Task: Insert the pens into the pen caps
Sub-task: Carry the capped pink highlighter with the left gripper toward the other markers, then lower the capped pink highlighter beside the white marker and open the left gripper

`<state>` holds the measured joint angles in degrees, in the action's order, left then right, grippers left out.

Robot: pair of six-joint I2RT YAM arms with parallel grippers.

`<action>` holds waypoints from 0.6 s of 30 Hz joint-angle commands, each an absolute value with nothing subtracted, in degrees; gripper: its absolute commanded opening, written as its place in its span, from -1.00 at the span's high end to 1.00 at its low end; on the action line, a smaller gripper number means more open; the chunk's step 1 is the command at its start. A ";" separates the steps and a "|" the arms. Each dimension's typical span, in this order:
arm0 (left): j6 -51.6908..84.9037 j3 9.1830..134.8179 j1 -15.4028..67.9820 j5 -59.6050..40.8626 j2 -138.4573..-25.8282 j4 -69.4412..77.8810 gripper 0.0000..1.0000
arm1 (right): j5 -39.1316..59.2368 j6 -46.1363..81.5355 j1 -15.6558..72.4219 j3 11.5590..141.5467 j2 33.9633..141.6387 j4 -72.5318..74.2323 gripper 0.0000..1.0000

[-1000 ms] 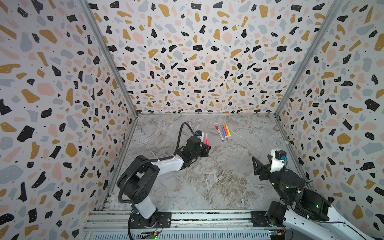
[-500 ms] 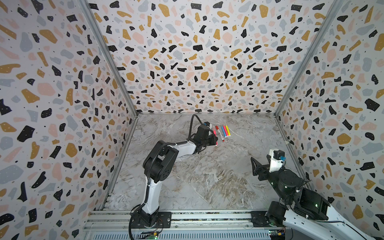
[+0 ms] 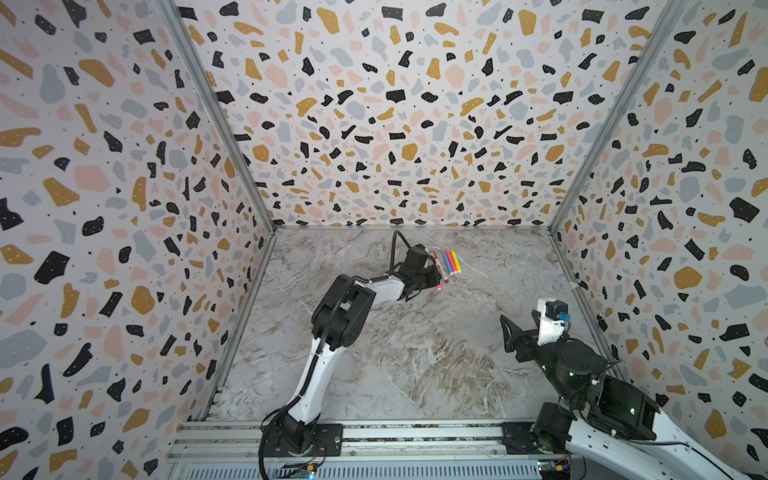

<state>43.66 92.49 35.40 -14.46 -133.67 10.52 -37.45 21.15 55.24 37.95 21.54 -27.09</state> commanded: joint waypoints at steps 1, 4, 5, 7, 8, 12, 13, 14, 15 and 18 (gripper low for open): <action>45.94 94.57 35.16 -13.57 -134.52 11.04 0.59 | -37.04 20.49 55.19 37.93 21.22 -27.16 -0.68; 47.23 94.59 35.15 -13.12 -134.75 12.79 0.42 | -36.68 20.45 55.19 37.71 21.23 -26.82 -0.68; 47.46 94.78 35.16 -13.10 -134.87 13.04 0.37 | -36.52 20.46 55.17 37.63 21.20 -26.72 -0.68; 47.72 95.55 35.16 -13.17 -135.20 13.18 0.26 | -36.39 20.31 55.15 37.70 21.27 -26.72 -0.68; 47.81 95.83 35.16 -13.10 -135.34 13.14 0.23 | -36.39 20.31 55.19 37.66 21.14 -26.65 -0.68; 47.74 96.91 35.16 -12.64 -135.51 13.22 0.16 | -35.97 20.22 55.13 37.53 20.65 -26.31 -0.68; 47.73 97.24 35.16 -12.78 -135.69 13.44 0.15 | -35.86 20.26 55.12 37.47 20.53 -26.26 -0.68; 47.83 97.51 35.16 -12.91 -135.77 13.74 0.15 | -35.79 20.25 55.16 37.44 20.43 -26.20 -0.68; 48.05 97.87 35.16 -13.07 -136.03 13.97 0.14 | -35.77 20.27 55.14 37.44 20.37 -26.14 -0.68; 49.00 99.45 35.14 -13.97 -137.45 14.85 0.14 | -35.60 20.26 55.17 37.44 20.38 -26.10 -0.69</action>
